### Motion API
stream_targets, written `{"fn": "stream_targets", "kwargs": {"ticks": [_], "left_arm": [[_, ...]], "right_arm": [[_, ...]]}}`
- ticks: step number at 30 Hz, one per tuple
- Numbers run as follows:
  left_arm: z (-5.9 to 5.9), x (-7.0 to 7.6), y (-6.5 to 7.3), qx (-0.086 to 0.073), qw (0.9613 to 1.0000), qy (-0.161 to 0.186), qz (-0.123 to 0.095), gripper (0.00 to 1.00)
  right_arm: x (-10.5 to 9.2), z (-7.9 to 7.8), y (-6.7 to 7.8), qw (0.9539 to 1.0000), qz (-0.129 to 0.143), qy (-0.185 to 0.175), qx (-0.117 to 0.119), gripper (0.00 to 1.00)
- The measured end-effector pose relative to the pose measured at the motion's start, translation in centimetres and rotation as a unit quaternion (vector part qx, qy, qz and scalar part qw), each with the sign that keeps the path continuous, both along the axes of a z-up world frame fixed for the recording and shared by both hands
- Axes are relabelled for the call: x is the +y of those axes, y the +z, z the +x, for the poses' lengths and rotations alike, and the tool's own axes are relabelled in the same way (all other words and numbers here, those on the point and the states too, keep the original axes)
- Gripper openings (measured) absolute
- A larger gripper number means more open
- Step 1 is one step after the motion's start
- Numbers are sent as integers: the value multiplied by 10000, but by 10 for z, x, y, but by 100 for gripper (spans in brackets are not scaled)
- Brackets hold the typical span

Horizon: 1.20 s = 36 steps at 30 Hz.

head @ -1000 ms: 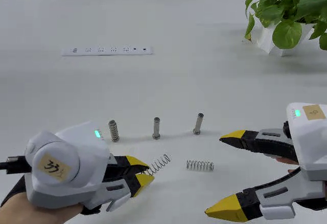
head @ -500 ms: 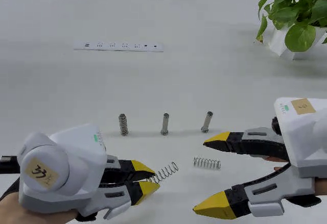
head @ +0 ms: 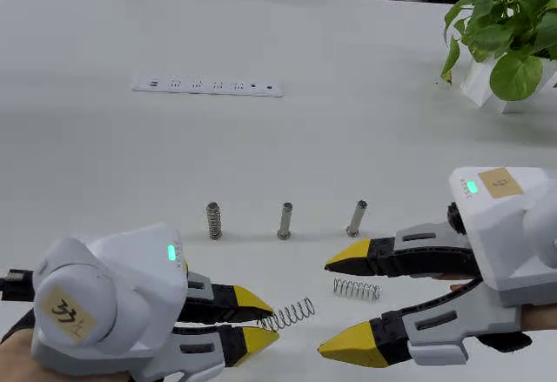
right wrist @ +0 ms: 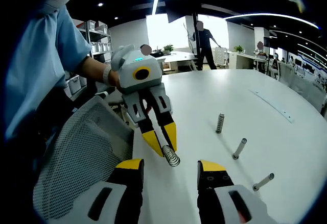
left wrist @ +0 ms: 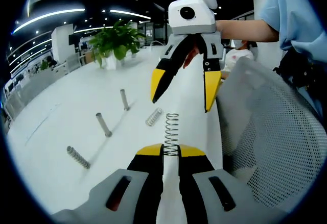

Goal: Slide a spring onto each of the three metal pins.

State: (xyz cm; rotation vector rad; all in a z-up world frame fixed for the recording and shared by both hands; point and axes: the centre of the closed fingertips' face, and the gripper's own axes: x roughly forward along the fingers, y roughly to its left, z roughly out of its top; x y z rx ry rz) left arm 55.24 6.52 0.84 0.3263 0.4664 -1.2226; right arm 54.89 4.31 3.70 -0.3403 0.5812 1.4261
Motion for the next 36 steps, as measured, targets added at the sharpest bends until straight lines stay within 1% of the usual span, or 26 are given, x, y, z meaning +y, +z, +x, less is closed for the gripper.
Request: {"fn": "stream_targets", "kwargs": {"ticks": [3, 7, 13, 16, 19, 28, 31, 36], "left_arm": [[0, -2, 2, -49, 9999, -87, 6, 6], [0, -3, 2, -82, 9998, -170, 22, 6], [-3, -5, 1, -62, 9996, -256, 32, 6], [-3, -6, 0, -59, 9996, -282, 53, 6], [-5, -6, -1, -44, 9995, -309, 52, 6], [-4, -7, -1, -29, 9996, -290, 31, 6], [-4, -7, -1, -7, 9996, -282, 28, 6], [-3, -8, -1, 18, 9996, -281, 38, 6]], "right_arm": [[2, -2, -2, 10000, -17, 94, 22, 34], [4, -3, -4, 9998, -48, 190, -13, 27], [3, -4, -8, 9995, -121, 296, -79, 18], [3, -5, -9, 9993, -145, 343, -79, 11], [2, -5, -10, 9993, -164, 330, -81, 7], [1, -4, -10, 9991, -191, 354, -157, 7], [1, -4, -9, 9987, -220, 389, -230, 7], [3, -5, -3, 9980, -234, 460, -374, 6]]}}
